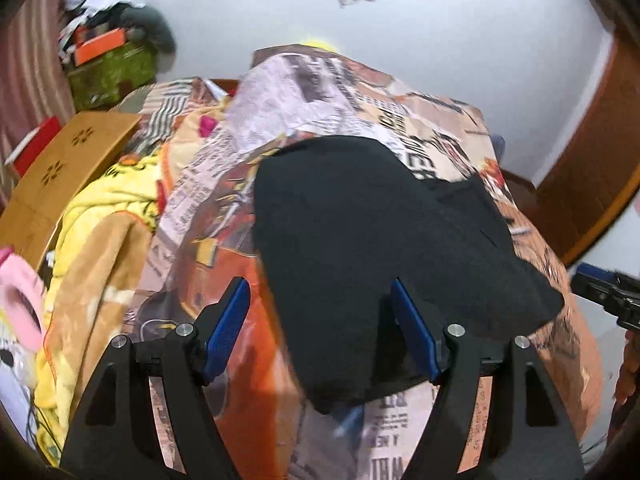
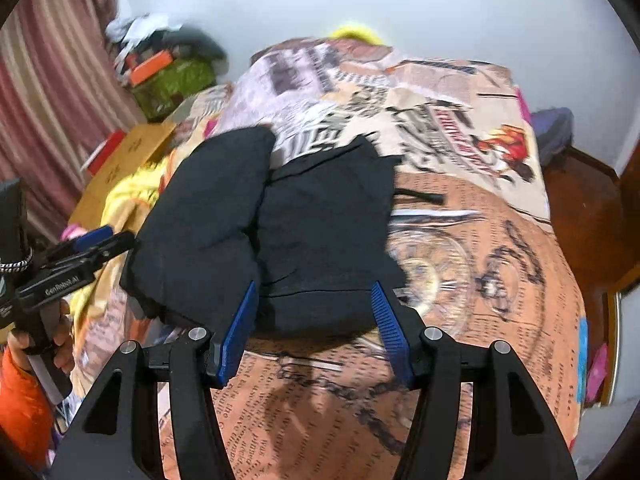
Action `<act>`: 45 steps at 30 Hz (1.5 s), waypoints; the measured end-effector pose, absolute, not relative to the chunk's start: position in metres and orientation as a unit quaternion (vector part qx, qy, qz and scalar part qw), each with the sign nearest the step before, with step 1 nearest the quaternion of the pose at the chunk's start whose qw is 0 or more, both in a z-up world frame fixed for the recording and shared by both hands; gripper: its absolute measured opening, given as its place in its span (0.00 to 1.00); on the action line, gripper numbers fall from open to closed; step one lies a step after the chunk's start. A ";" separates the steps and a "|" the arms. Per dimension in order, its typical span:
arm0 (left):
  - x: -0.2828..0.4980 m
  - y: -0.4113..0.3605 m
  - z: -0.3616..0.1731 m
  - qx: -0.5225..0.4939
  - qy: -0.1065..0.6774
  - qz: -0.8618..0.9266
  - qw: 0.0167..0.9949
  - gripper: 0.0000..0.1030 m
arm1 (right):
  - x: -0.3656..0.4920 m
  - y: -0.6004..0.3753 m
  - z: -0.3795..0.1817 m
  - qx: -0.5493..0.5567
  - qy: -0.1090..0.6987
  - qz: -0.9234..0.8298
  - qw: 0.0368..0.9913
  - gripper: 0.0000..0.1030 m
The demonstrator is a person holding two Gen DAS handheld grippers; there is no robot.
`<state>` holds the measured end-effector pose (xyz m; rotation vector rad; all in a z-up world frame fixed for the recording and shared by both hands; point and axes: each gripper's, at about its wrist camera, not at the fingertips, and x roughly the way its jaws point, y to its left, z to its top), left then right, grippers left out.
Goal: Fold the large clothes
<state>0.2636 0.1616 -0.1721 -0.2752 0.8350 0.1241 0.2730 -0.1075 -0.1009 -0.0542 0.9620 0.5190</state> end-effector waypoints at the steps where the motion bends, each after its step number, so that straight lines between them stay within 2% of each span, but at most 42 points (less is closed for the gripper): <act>1: 0.264 0.169 -0.174 -0.147 0.406 0.064 0.900 0.70 | 0.274 -0.113 -0.100 -0.020 0.455 0.236 0.858 0.53; 5: 0.270 0.190 -0.194 -0.213 0.434 0.052 0.874 0.70 | 0.282 -0.131 -0.105 0.010 0.463 0.216 0.859 0.53; 11: 0.277 0.211 -0.219 -0.334 0.435 0.002 0.836 0.72 | 0.295 -0.139 -0.138 0.073 0.525 0.240 0.813 0.53; 15: 0.294 0.216 -0.243 -0.406 0.452 -0.042 0.793 0.78 | 0.304 -0.141 -0.154 0.125 0.546 0.261 0.786 0.53; 21: 0.322 0.200 -0.257 -0.392 0.472 -0.043 0.789 1.00 | 0.324 -0.149 -0.177 0.229 0.576 0.297 0.727 0.54; 30: 0.336 0.204 -0.269 -0.409 0.469 -0.039 0.782 1.00 | 0.340 -0.139 -0.185 0.251 0.586 0.299 0.710 0.56; 38: 0.327 0.202 -0.264 -0.385 0.461 -0.048 0.798 0.96 | 0.342 -0.151 -0.156 0.255 0.554 0.273 0.744 0.58; 45: 0.327 0.199 -0.265 -0.376 0.458 -0.048 0.804 0.96 | 0.345 -0.147 -0.194 0.263 0.599 0.234 0.720 0.62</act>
